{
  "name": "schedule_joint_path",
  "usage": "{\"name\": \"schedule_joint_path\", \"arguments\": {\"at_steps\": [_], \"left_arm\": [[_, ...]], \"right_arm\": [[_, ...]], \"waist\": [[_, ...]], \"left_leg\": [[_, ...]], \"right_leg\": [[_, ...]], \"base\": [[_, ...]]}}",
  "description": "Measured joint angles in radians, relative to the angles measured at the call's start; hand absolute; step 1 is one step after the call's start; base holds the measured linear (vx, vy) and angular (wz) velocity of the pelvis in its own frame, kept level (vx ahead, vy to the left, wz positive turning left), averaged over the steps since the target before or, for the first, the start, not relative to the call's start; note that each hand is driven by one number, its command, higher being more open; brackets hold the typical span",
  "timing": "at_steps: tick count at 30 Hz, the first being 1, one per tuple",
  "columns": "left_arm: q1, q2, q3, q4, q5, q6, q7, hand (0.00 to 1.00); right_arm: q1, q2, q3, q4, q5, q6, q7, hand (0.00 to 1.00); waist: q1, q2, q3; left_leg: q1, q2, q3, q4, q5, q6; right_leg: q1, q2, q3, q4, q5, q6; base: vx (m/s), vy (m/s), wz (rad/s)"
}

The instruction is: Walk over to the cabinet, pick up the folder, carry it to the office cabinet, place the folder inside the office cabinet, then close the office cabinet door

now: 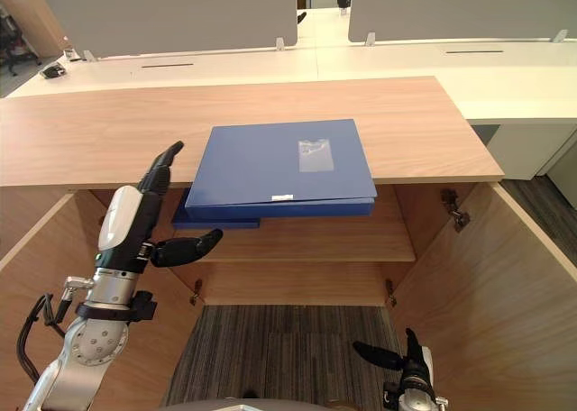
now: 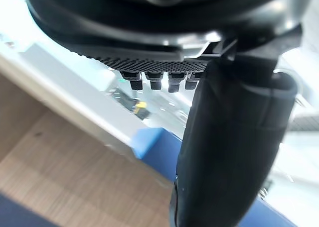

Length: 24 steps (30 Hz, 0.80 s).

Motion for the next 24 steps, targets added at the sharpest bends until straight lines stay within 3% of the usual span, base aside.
{"name": "schedule_joint_path", "arguments": {"at_steps": [7,8,13,20,24], "left_arm": [[-0.088,-0.006,-0.050,0.068,0.185,0.049,0.062,1.00],[-0.103,-0.006,-0.057,0.101,0.201,0.065,0.062,0.00],[-0.148,-0.005,-0.064,0.152,0.247,0.094,0.068,0.00],[-0.243,0.003,-0.060,0.154,0.254,0.086,0.086,0.00],[-0.206,-0.015,-0.074,0.119,0.194,0.084,0.072,0.00]], "right_arm": [[0.021,0.000,0.000,0.000,0.000,0.000,-0.009,1.00],[0.020,0.000,0.000,0.000,0.000,0.000,-0.009,1.00],[0.023,0.001,0.003,0.000,0.001,0.001,-0.009,1.00],[0.012,0.001,0.026,-0.003,0.003,0.001,-0.004,1.00],[0.022,0.004,0.031,-0.040,0.007,0.002,-0.004,1.00]], "waist": [[-0.026,-0.004,-0.006],[-0.035,-0.004,-0.007],[-0.041,-0.005,-0.010],[-0.044,-0.004,-0.029],[-0.049,-0.004,-0.028]], "left_leg": [[0.007,-0.002,0.028,-0.034,0.007,0.003],[0.009,-0.003,0.029,-0.040,0.008,0.004],[0.024,-0.005,0.033,-0.056,0.009,0.005],[0.025,-0.009,0.049,-0.061,0.011,0.007],[0.029,-0.010,0.085,-0.068,0.011,0.007]], "right_leg": [[-0.013,0.005,0.025,-0.020,0.018,0.000],[-0.011,0.005,0.025,-0.027,0.021,-0.001],[-0.003,0.005,0.027,-0.036,0.028,-0.005],[0.007,0.002,0.037,-0.083,0.056,-0.001],[-0.006,0.002,0.078,-0.091,0.064,0.011]], "base": [[0.02,0.003,-0.12],[0.03,0.003,-0.02],[0.02,0.001,-0.03],[-0.02,0.000,-0.08],[-0.03,-0.001,-0.23]]}}
